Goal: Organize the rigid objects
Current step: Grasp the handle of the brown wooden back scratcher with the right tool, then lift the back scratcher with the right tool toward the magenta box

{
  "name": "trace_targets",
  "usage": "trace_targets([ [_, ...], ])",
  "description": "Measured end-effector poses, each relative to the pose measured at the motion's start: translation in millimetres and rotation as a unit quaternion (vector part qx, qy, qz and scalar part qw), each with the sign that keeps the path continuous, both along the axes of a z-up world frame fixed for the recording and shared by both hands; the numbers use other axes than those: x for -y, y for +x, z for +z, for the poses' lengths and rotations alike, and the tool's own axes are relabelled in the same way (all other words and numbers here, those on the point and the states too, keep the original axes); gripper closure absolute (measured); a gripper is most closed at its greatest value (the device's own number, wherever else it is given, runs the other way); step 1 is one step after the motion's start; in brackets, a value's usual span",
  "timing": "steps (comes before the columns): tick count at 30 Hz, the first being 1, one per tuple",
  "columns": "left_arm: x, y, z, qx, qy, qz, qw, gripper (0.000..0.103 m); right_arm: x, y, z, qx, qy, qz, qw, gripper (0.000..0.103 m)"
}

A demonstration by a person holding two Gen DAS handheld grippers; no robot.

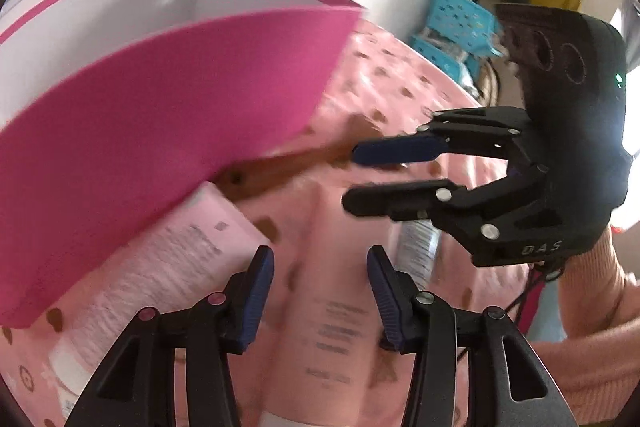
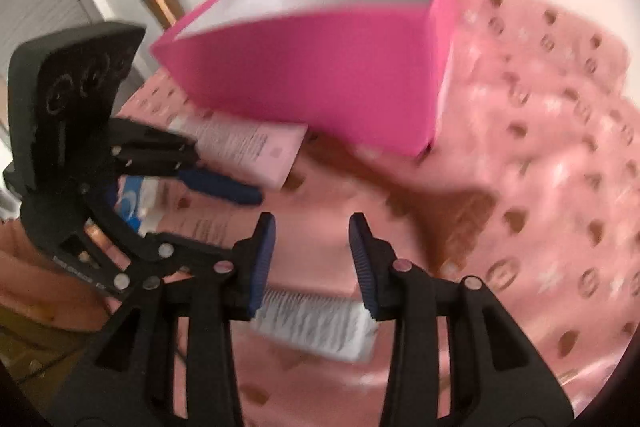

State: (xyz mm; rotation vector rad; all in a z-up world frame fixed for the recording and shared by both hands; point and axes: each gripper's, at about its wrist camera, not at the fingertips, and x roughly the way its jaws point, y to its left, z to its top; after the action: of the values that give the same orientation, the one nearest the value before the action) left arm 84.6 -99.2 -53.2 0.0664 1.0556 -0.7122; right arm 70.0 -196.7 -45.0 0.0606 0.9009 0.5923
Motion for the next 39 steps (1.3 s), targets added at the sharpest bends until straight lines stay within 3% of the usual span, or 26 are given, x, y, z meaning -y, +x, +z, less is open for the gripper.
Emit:
trace_targets([
  [3,-6.3,7.2,-1.1,-0.016,-0.012,0.014,0.9997,0.055,-10.4,11.4,0.4,0.020,-0.032,-0.010,0.999,0.062],
  [13,-22.1,5.7,3.3,-0.010,-0.014,0.038,0.9991,0.055,-54.5,34.4,-20.0,0.054,-0.152,0.081,0.984,0.064],
  [17,-32.7,7.8,4.3,-0.017,-0.027,0.046,0.9984,0.053,-57.9,29.7,-19.2,0.068,-0.149,0.106,0.981,0.075],
  [24,-36.7,18.0,5.2,-0.033,-0.056,0.053,0.9964,0.041,-34.7,11.3,-10.2,0.081,-0.092,0.104,0.987,0.082],
  [29,-34.5,29.5,1.8,-0.059,-0.090,0.067,0.9920,0.039,-27.4,-4.2,-11.9,0.090,-0.073,0.118,0.986,0.082],
  [34,-23.6,38.7,-5.3,-0.088,-0.112,0.059,0.9881,0.039,-31.3,-16.2,-8.0,0.108,-0.060,0.141,0.982,0.082],
  [39,-18.2,32.8,-2.3,-0.081,-0.121,0.044,0.9884,0.053,-31.1,-17.2,-8.2,0.106,-0.052,0.141,0.983,0.082],
])
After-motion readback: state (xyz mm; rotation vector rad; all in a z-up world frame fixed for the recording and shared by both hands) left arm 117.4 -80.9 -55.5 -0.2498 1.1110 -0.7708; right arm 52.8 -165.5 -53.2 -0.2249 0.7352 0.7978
